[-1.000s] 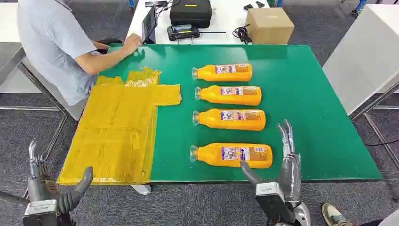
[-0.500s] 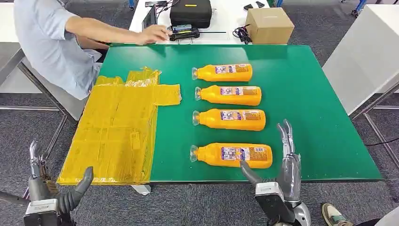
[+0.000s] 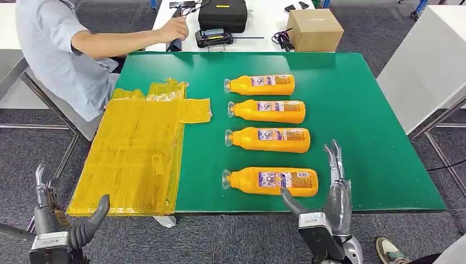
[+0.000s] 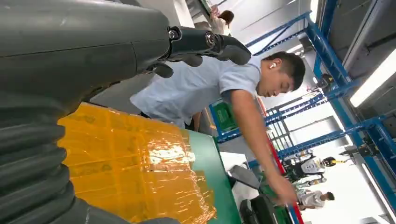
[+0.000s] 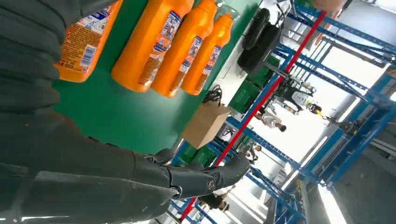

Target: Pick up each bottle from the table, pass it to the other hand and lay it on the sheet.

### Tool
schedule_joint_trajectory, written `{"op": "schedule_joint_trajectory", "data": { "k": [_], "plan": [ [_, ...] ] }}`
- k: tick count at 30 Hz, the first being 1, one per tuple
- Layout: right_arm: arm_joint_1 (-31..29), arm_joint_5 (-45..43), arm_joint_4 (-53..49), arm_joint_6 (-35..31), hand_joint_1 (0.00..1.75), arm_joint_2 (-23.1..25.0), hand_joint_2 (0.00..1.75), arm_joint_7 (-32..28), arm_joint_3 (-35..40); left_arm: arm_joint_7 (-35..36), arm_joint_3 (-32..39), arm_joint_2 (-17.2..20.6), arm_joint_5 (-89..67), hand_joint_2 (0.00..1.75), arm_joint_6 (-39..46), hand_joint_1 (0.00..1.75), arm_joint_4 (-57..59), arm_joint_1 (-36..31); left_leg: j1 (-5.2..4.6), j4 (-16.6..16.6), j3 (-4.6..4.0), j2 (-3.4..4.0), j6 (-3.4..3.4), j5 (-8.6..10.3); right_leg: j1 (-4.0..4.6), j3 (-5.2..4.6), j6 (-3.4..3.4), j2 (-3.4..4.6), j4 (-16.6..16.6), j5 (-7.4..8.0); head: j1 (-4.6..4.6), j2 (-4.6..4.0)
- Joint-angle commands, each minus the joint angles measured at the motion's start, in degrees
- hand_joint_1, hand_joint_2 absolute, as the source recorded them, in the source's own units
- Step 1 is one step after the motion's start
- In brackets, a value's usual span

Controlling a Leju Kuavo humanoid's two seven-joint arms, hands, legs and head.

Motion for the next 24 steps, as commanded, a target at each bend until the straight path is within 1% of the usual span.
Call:
{"op": "schedule_joint_trajectory", "data": {
  "k": [1,4,7,10,11,13,14,16,17,18,19,20,22,24],
  "plan": [
    [-2.21,-0.62,2.75,-0.07,0.00,-0.13,1.75,-0.17,0.16,0.65,-0.37,0.31,-0.62,1.75,-0.60,0.00,1.90,-1.21,0.01,-0.05,0.16,0.05,-0.05,-0.04,0.02,0.14,-0.07,0.03,-0.04,-0.03,0.00,0.00],
    [-2.32,-1.10,2.80,-0.40,0.00,-0.12,1.75,-0.14,-0.53,0.64,-0.22,0.31,-1.20,1.75,-2.04,0.00,4.05,-3.70,0.03,-0.02,0.31,0.10,-0.09,-0.13,0.04,0.28,-0.12,0.06,-0.01,-0.10,0.00,0.00],
    [-1.28,-1.94,1.49,-0.26,0.00,0.01,1.75,-0.03,-1.90,0.92,-1.80,0.31,-2.10,1.75,-3.47,0.00,6.59,-6.30,0.00,-0.06,0.10,-0.14,-0.03,0.03,0.01,0.12,-0.05,-0.16,-0.05,-0.03,0.00,0.00],
    [-0.28,-2.94,0.14,-0.27,0.00,0.16,1.75,0.00,-3.80,1.65,-3.78,0.31,-3.98,1.75,-4.50,0.00,8.50,-8.20,0.01,-0.09,0.28,-0.14,-0.07,-0.02,0.02,0.29,-0.10,-0.18,-0.07,-0.08,0.00,0.00],
    [0.25,-3.62,-0.76,0.41,0.00,0.46,1.75,-0.22,-5.25,2.46,-5.23,0.31,-4.77,1.75,-3.57,0.00,9.66,-9.27,-0.01,-0.07,0.13,-0.20,-0.04,0.03,0.00,0.15,-0.06,-0.22,-0.06,-0.04,-0.02,0.00],
    [1.28,-3.74,-2.55,1.22,0.00,1.30,1.75,-0.53,-8.52,3.59,-7.39,0.31,-6.00,1.75,-4.11,0.00,12.98,-12.23,0.01,-0.06,0.26,-0.29,-0.06,-0.02,0.02,0.32,-0.09,-0.32,-0.05,-0.12,0.00,0.00],
    [1.46,-3.96,-2.88,1.68,0.00,1.26,1.75,-0.62,-8.95,3.91,-7.76,0.31,-6.23,1.75,-3.71,0.00,13.58,-12.75,-0.02,-0.05,0.22,-0.45,-0.04,0.03,0.00,0.28,-0.07,-0.48,-0.04,-0.12,-0.02,0.00],
    [1.55,-4.13,-3.12,2.15,0.00,1.37,1.75,-0.74,-9.38,4.06,-8.00,0.31,-6.35,1.75,-3.38,0.00,13.99,-13.07,-0.04,-0.05,0.17,-0.33,-0.02,0.05,-0.03,0.18,-0.04,-0.35,-0.04,-0.06,-0.02,0.00],
    [1.55,-4.13,-3.12,2.15,0.00,1.37,1.75,-0.74,-9.38,4.06,-8.00,0.31,-6.35,1.75,-3.38,0.00,13.99,-13.07,-0.01,-0.05,0.28,-0.40,-0.05,0.01,0.01,0.32,-0.08,-0.43,-0.06,-0.12,0.02,0.00],
    [1.55,-3.54,-3.33,1.93,0.00,1.75,1.75,-0.77,-10.04,4.20,-8.05,0.31,-6.40,1.75,-4.13,0.00,14.24,-13.35,-0.02,-0.05,0.22,-0.17,-0.03,0.01,0.00,0.21,-0.05,-0.18,-0.06,-0.04,0.00,0.00],
    [1.66,-2.76,-3.57,1.96,0.00,1.75,1.75,-0.80,-10.31,4.50,-8.40,0.31,-6.37,1.75,-4.42,0.00,14.76,-13.79,-0.02,-0.06,0.37,-0.13,-0.06,-0.06,0.00,0.36,-0.10,-0.16,-0.05,-0.10,0.00,0.00],
    [1.56,-0.06,-3.58,2.70,0.00,1.69,1.75,0.04,-10.80,5.90,-9.31,0.31,-6.52,1.75,-4.49,0.00,15.94,-14.68,-0.02,-0.05,0.32,-0.08,-0.06,-0.06,0.00,0.32,-0.09,-0.10,-0.04,-0.08,0.02,0.00],
    [0.87,3.30,-2.27,3.62,0.00,0.89,1.75,1.04,-10.32,6.92,-10.80,0.31,-7.81,1.75,-4.11,0.00,16.77,-15.18,-0.03,-0.05,0.36,-0.16,-0.08,-0.06,0.00,0.34,-0.11,-0.25,-0.02,-0.11,-0.04,0.00],
    [-0.19,8.34,0.60,3.66,0.00,-1.06,1.75,2.37,-7.82,7.11,-12.65,0.31,-7.83,1.75,-3.73,0.00,16.82,-14.86,-0.01,-0.05,0.26,-0.15,-0.04,0.01,0.02,0.24,-0.07,-0.23,-0.06,-0.03,0.02,0.00]
  ]
}}
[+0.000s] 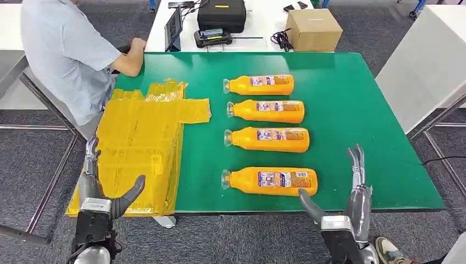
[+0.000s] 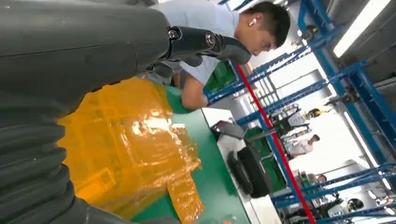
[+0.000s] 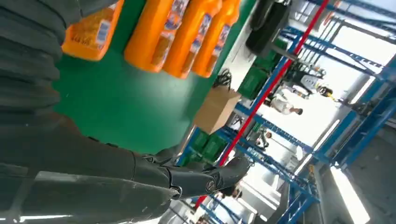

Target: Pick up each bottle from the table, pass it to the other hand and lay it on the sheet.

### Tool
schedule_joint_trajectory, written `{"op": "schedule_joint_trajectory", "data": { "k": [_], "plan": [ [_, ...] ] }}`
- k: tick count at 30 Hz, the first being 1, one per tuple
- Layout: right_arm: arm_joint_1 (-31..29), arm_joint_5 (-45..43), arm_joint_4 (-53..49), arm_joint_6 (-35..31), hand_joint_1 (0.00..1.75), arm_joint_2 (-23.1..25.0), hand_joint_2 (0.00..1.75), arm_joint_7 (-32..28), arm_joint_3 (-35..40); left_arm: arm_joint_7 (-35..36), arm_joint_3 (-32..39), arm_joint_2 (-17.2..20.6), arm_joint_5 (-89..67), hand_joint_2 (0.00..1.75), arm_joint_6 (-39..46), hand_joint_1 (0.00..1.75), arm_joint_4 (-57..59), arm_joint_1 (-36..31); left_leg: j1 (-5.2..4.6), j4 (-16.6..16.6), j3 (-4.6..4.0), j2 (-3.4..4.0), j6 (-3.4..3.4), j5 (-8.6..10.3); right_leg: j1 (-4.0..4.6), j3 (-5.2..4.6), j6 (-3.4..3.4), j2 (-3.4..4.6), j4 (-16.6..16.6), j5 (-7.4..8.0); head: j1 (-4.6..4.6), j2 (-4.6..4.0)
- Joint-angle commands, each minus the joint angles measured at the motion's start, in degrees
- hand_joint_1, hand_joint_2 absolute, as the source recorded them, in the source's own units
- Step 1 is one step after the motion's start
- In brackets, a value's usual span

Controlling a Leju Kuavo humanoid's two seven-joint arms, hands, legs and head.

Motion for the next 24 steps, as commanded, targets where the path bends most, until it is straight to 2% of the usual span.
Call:
{"op": "schedule_joint_trajectory", "data": {
  "k": [1,4,8,18,24],
  "plan": [
    [-2.20,12.80,4.91,1.34,0.00,-2.61,1.75,3.27,-0.12,2.82,-6.65,0.33,-1.32,1.75,0.31,0.00,8.17,-4.33,0.02,-0.06,0.12,-0.12,-0.05,0.00,0.02,0.16,-0.06,-0.13,-0.05,-0.04,-0.02,0.00],
    [-4.64,19.88,9.90,-1.20,0.00,-7.35,1.75,6.17,6.34,3.48,-9.63,0.33,-1.18,1.75,-1.54,0.00,10.80,-5.11,0.05,-0.07,0.13,0.04,-0.04,-0.01,0.05,0.17,-0.05,0.02,-0.10,0.01,0.00,0.00],
    [-8.40,22.82,14.92,-2.97,0.00,-11.50,1.75,8.46,11.16,3.28,-13.37,0.33,-0.50,1.75,-2.79,0.00,14.70,-6.21,0.04,-0.12,0.31,0.13,-0.04,-0.04,0.05,0.36,-0.08,0.09,-0.17,0.02,-0.02,0.00],
    [-15.41,26.18,24.99,-2.40,0.00,-15.40,1.75,11.18,15.58,2.77,-18.08,0.33,0.56,1.75,-3.76,0.00,17.48,-8.37,0.03,-0.10,0.24,0.08,-0.05,-0.02,0.05,0.30,-0.06,0.06,-0.13,0.02,-0.04,0.00],
    [-16.39,26.39,27.37,-2.11,0.00,-16.00,1.75,11.55,16.45,2.97,-18.27,0.33,0.50,1.75,-3.83,0.00,17.64,-8.71,0.03,-0.05,0.22,0.02,-0.04,-0.03,0.04,0.28,-0.06,0.00,-0.07,-0.03,-0.07,0.00]
  ]
}}
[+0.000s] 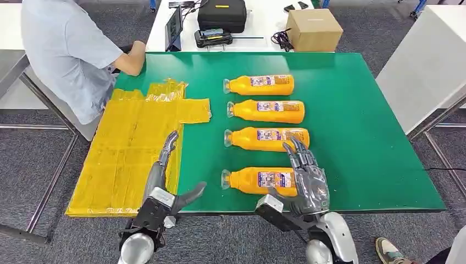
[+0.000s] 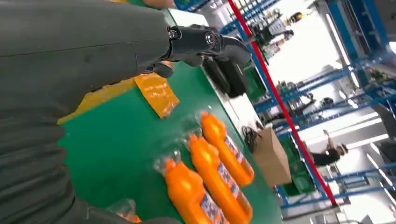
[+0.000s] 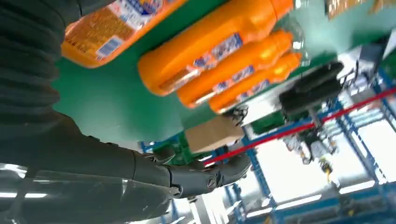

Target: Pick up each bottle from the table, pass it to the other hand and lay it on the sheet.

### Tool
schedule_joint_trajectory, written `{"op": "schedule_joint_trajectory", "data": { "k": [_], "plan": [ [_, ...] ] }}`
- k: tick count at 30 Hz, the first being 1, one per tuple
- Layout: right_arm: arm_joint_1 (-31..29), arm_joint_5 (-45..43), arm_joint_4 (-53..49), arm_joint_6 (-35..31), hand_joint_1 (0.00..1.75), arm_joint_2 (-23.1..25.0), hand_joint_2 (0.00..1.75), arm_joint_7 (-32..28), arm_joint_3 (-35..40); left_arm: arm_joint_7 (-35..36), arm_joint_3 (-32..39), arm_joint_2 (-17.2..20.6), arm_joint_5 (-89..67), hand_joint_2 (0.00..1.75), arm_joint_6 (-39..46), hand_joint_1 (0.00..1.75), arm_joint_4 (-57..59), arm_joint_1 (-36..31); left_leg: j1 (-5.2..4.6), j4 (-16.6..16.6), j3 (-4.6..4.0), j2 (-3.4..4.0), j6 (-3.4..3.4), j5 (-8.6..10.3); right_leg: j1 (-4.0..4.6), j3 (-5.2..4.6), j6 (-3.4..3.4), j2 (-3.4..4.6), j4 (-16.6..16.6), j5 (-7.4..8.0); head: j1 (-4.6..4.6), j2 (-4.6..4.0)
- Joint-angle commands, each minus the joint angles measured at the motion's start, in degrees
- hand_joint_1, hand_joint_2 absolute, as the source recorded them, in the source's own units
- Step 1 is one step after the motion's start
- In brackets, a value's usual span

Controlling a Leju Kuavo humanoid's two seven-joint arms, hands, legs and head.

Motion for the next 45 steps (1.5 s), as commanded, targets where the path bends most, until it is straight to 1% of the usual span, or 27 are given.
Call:
{"op": "schedule_joint_trajectory", "data": {
  "k": [1,2,4,7,11,13,14,15,17,18,20,21,22,23,24,31,33,36,37,39,40,42,43,44,45],
  "plan": [
    [-4.53,0.05,9.95,0.36,0.00,-4.00,1.75,0.42,3.63,0.28,-2.12,0.11,0.04,1.75,-0.07,0.00,5.16,-3.22,0.02,-0.05,0.11,0.00,-0.03,-0.01,0.02,0.12,-0.05,-0.02,-0.07,0.00,0.00,0.00],
    [-4.53,0.05,9.95,0.36,0.00,-4.00,1.75,0.42,3.63,0.28,-2.12,0.11,0.04,1.75,-0.07,0.00,5.16,-3.22,0.03,-0.05,0.24,0.02,-0.06,-0.06,0.04,0.26,-0.09,-0.02,-0.09,-0.05,0.00,0.00],
    [-4.49,-0.02,9.90,0.45,0.00,-4.29,1.75,0.66,3.90,0.25,-1.95,0.11,0.04,1.75,-0.05,0.00,5.14,-3.20,0.01,-0.05,0.15,0.02,-0.03,-0.04,0.02,0.17,-0.06,0.00,-0.07,-0.03,0.00,0.00],
    [-5.95,-0.29,13.81,1.63,0.00,-4.87,1.75,1.93,4.90,0.03,-2.45,0.11,-0.08,1.75,-0.20,0.00,5.24,-3.44,0.02,-0.04,0.12,0.02,-0.04,-0.03,0.03,0.14,-0.06,0.01,-0.07,-0.01,0.00,0.00],
    [-7.28,-0.72,18.04,2.47,0.00,-5.69,1.75,2.93,6.04,-0.10,-3.28,0.11,-0.52,1.75,-0.47,0.00,5.06,-3.42,0.05,-0.06,0.44,0.12,-0.11,-0.14,0.06,0.45,-0.16,0.07,-0.10,-0.10,0.00,0.00],
    [-7.28,-1.35,18.98,3.00,0.00,-6.70,1.75,3.66,6.98,-0.09,-3.77,0.11,-0.70,1.75,-0.61,0.00,4.98,-3.36,0.04,-0.06,0.28,0.05,-0.07,-0.07,0.05,0.31,-0.11,0.01,-0.10,-0.04,-0.02,0.00],
    [-7.13,-1.21,18.96,2.82,0.00,-7.06,1.75,3.82,7.29,-0.08,-3.93,0.11,-0.75,1.75,-0.65,0.00,5.03,-3.38,0.05,-0.06,0.34,0.06,-0.08,-0.10,0.06,0.36,-0.13,0.01,-0.10,-0.07,-0.02,0.00],
    [-6.89,-0.61,18.90,2.74,0.00,-7.25,1.75,4.65,7.46,-0.07,-4.04,0.11,-0.77,1.75,-0.64,0.00,5.04,-3.32,0.03,-0.05,0.23,0.00,-0.06,-0.06,0.04,0.27,-0.09,-0.03,-0.08,-0.05,-0.02,0.00],
    [-6.66,-0.25,19.07,3.61,0.00,-7.59,1.75,6.31,7.55,-0.06,-3.99,0.11,-0.85,1.75,-0.66,0.00,4.98,-3.09,0.03,-0.07,0.34,0.01,-0.08,-0.11,0.05,0.37,-0.11,-0.03,-0.09,-0.10,-0.02,0.00],
    [-6.81,0.79,20.10,4.43,0.00,-8.12,1.75,8.38,7.66,-0.06,-4.01,0.11,-0.86,1.75,-0.65,0.00,4.63,-2.75,0.02,-0.05,0.23,-0.01,-0.06,-0.07,0.03,0.26,-0.08,-0.04,-0.07,-0.08,-0.02,0.00],
    [-7.62,0.98,22.15,4.50,0.00,-8.49,1.75,9.49,7.03,-0.12,-4.06,0.11,-0.98,1.75,-0.70,0.00,4.21,-2.37,0.03,-0.05,0.34,0.01,-0.07,-0.14,0.05,0.38,-0.11,-0.03,-0.08,-0.13,0.00,0.00],
    [-7.94,0.95,22.71,4.37,0.00,-8.46,1.75,9.70,6.50,-0.15,-4.04,0.11,-1.04,1.75,-0.71,0.00,3.96,-2.21,0.03,-0.06,0.24,0.02,-0.06,-0.08,0.04,0.26,-0.08,-0.01,-0.07,-0.08,-0.02,0.00],
    [-8.04,0.94,22.74,4.44,0.00,-8.63,1.75,9.66,6.41,-0.15,-4.04,0.11,-1.05,1.75,-0.71,0.00,3.93,-2.21,0.02,-0.06,0.37,0.05,-0.07,-0.14,0.04,0.40,-0.11,0.02,-0.11,-0.11,0.00,0.00],
    [-8.04,0.94,22.74,4.44,0.00,-8.63,1.75,9.66,6.41,-0.15,-4.04,0.11,-1.05,1.75,-0.71,0.00,3.93,-2.21,0.01,-0.06,0.17,0.02,-0.04,-0.05,0.02,0.20,-0.06,0.00,-0.08,-0.03,0.00,0.00],
    [-8.04,0.94,22.74,4.44,0.00,-8.63,1.75,9.66,6.41,-0.15,-4.04,0.11,-1.05,1.75,-0.71,0.00,3.93,-2.21,0.02,-0.03,0.26,0.04,-0.06,-0.11,0.03,0.31,-0.10,0.01,-0.07,-0.08,0.00,0.00],
    [-7.96,2.19,22.49,4.41,0.00,-8.49,1.75,11.10,5.27,-0.26,-3.83,0.11,-1.67,1.75,-0.97,0.00,2.87,-1.62,0.00,-0.04,0.17,0.04,-0.06,-0.07,0.02,0.20,-0.08,0.02,-0.05,-0.06,-0.02,0.00],
    [-8.13,4.74,22.31,3.88,0.00,-8.89,1.75,12.71,6.16,-0.26,-3.52,0.11,-1.73,1.75,-0.95,0.00,2.81,-1.54,0.01,-0.04,0.18,0.03,-0.06,-0.08,0.02,0.21,-0.08,0.00,-0.05,-0.07,-0.02,0.00],
    [-7.96,5.00,20.91,3.93,0.00,-8.68,1.75,12.99,6.17,-0.27,-3.09,0.11,-1.60,1.75,-1.00,0.00,2.77,-1.44,0.01,0.01,0.29,0.09,-0.08,-0.17,0.03,0.29,-0.12,0.06,0.00,-0.14,-0.02,0.00],
    [-7.96,5.00,20.91,3.93,0.00,-8.68,1.75,12.99,6.17,-0.27,-3.09,0.11,-1.60,1.75,-1.00,0.00,2.77,-1.44,-0.01,-0.02,0.17,0.05,-0.05,-0.09,0.00,0.18,-0.08,0.03,-0.01,-0.08,-0.02,0.00],
    [-7.64,6.45,19.09,3.72,0.00,-8.68,1.75,13.82,5.80,-0.27,-3.06,0.11,-1.58,1.75,-0.90,0.00,2.52,-1.27,-0.01,-0.01,0.20,0.07,-0.06,-0.12,0.00,0.21,-0.09,0.05,-0.01,-0.10,-0.02,0.00],
    [-7.75,6.40,18.51,3.76,0.00,-8.76,1.75,13.80,5.58,-0.27,-3.28,0.11,-1.58,1.75,-0.89,0.00,2.37,-1.22,0.00,0.02,0.27,0.11,-0.08,-0.17,0.02,0.28,-0.12,0.07,0.01,-0.14,-0.02,0.00],
    [-7.67,6.54,18.40,4.25,0.00,-8.77,1.75,14.04,4.94,-0.23,-3.55,0.11,-1.53,1.75,-0.82,0.00,2.43,-1.30,-0.02,-0.01,0.07,0.03,-0.04,-0.05,-0.01,0.09,-0.07,0.01,0.01,-0.05,-0.02,0.00],
    [-7.73,6.55,18.83,4.48,0.00,-8.77,1.75,14.04,4.72,-0.23,-3.65,0.11,-1.53,1.75,-0.77,0.00,2.56,-1.39,-0.01,0.01,0.19,0.04,-0.07,-0.12,0.01,0.22,-0.11,0.01,0.02,-0.12,-0.02,0.00],
    [-7.88,6.13,19.70,5.01,0.00,-8.73,1.75,13.94,4.40,-0.23,-3.78,0.11,-1.53,1.75,-0.70,0.00,2.84,-1.58,-0.02,-0.02,0.04,0.00,-0.04,-0.03,-0.01,0.07,-0.05,-0.01,0.00,-0.04,0.00,0.00],
    [-7.92,5.16,20.48,5.60,0.00,-8.70,1.75,13.58,4.04,-0.31,-3.87,0.11,-1.50,1.75,-0.72,0.00,3.10,-1.78,-0.02,-0.02,0.18,0.04,-0.07,-0.10,0.00,0.19,-0.09,0.02,0.01,-0.09,-0.02,0.00]
  ]
}}
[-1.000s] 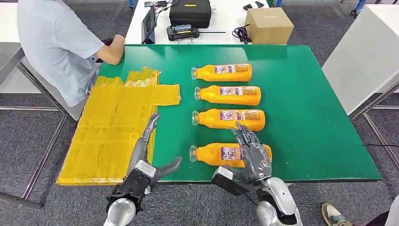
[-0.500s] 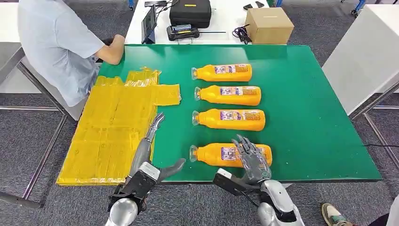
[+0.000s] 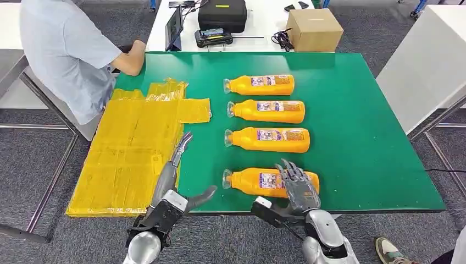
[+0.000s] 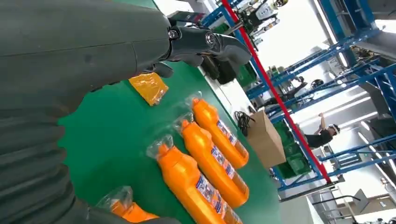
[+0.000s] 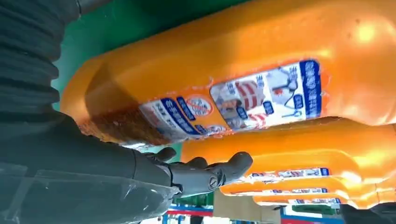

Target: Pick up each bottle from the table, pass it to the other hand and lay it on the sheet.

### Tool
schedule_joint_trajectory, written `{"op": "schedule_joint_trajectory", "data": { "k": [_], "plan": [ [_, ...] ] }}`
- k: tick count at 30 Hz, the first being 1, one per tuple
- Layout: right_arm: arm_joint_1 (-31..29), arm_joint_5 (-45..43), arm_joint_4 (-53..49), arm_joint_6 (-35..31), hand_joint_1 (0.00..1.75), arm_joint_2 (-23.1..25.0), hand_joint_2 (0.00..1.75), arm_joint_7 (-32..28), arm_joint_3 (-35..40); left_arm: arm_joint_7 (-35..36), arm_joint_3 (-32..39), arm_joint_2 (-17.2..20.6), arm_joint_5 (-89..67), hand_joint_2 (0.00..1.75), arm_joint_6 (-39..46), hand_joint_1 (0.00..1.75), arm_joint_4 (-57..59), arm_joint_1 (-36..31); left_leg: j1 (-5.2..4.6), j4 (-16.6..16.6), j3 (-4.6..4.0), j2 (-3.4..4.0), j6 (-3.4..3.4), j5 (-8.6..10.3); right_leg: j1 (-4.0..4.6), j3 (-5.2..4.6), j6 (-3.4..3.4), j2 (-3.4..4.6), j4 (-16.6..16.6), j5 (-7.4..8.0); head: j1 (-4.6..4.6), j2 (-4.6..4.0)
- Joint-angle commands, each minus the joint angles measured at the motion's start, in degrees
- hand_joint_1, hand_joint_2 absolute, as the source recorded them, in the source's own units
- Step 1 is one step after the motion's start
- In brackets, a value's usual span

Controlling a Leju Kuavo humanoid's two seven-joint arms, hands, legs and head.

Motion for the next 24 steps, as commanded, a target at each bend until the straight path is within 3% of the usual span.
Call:
{"op": "schedule_joint_trajectory", "data": {
  "k": [1,14,15,24],
  "plan": [
    [-2.02,-1.78,3.15,2.08,0.00,-0.90,1.75,-0.31,-1.84,0.00,-1.07,-0.35,0.32,1.75,0.11,0.00,1.71,-0.87,0.02,-0.01,0.21,0.04,-0.07,-0.09,0.03,0.20,-0.09,0.00,-0.01,-0.08,-0.02,0.00],
    [-2.15,-1.73,4.42,1.78,0.00,-0.87,1.75,-0.06,-2.28,-0.14,-1.04,-0.35,0.44,1.75,0.15,0.00,1.38,-0.92,0.01,-0.03,0.15,0.03,-0.05,-0.05,0.02,0.14,-0.07,0.01,-0.04,-0.04,-0.02,0.00],
    [-2.32,-6.96,10.24,3.06,0.00,-1.85,1.75,-1.19,-6.22,-0.66,-1.90,-0.35,1.00,1.75,-0.56,0.00,3.32,-1.99,0.02,0.00,0.24,0.04,-0.07,-0.10,0.03,0.22,-0.09,0.00,0.00,-0.10,-0.02,0.00],
    [-2.53,-8.89,13.02,4.76,0.00,-3.51,1.75,-3.20,-6.30,-1.52,-2.54,-0.35,2.11,1.75,-0.97,0.00,4.23,-3.01,0.04,-0.05,0.43,-0.12,-0.07,-0.05,0.06,0.45,-0.11,-0.17,-0.11,-0.08,-0.02,0.00]
  ]
}}
